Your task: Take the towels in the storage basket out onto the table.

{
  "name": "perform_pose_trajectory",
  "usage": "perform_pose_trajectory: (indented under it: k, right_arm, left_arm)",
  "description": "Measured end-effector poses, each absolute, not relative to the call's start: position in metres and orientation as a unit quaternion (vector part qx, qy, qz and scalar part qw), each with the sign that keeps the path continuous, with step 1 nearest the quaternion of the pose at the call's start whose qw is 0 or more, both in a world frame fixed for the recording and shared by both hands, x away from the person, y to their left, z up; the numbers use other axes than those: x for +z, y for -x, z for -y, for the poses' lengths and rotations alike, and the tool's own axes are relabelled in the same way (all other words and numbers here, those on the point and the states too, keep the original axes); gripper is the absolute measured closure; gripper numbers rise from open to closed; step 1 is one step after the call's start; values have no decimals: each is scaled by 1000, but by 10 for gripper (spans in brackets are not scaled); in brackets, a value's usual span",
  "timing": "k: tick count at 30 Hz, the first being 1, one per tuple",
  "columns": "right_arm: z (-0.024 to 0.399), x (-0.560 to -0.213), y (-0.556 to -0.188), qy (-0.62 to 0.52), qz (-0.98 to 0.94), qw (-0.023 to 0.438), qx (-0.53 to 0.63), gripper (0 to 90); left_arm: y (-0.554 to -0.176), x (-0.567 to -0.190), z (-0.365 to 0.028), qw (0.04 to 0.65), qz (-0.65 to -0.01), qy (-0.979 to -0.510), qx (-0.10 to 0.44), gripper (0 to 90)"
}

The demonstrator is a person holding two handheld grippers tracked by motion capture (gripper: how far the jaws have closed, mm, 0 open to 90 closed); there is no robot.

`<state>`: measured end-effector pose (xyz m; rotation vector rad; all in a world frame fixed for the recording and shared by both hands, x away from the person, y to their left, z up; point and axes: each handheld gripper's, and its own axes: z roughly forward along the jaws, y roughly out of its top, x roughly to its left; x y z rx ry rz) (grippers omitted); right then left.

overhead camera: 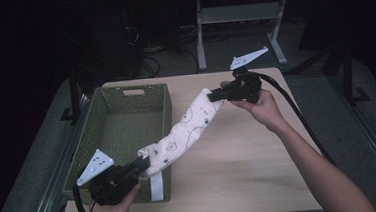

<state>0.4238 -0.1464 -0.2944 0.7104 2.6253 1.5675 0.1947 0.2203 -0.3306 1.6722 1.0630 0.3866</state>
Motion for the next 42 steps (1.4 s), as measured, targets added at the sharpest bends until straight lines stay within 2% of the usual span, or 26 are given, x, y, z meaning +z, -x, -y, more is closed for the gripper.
perform_pose_trajectory:
  k: [15, 30, 42]
  right_arm:
    - [89, -283, -448, -199, -849, -8, 489, 819]
    - [8, -280, -477, -158, -874, -11, 460, 819]
    - [-20, -291, -494, -158, -879, -15, 450, 818]
  left_arm:
    - [-192, -333, -251, 533, -476, -678, 172, 829]
    - [-188, -346, -275, 528, -508, -657, 177, 829]
    - [-188, -354, -277, 523, -515, -655, 181, 829]
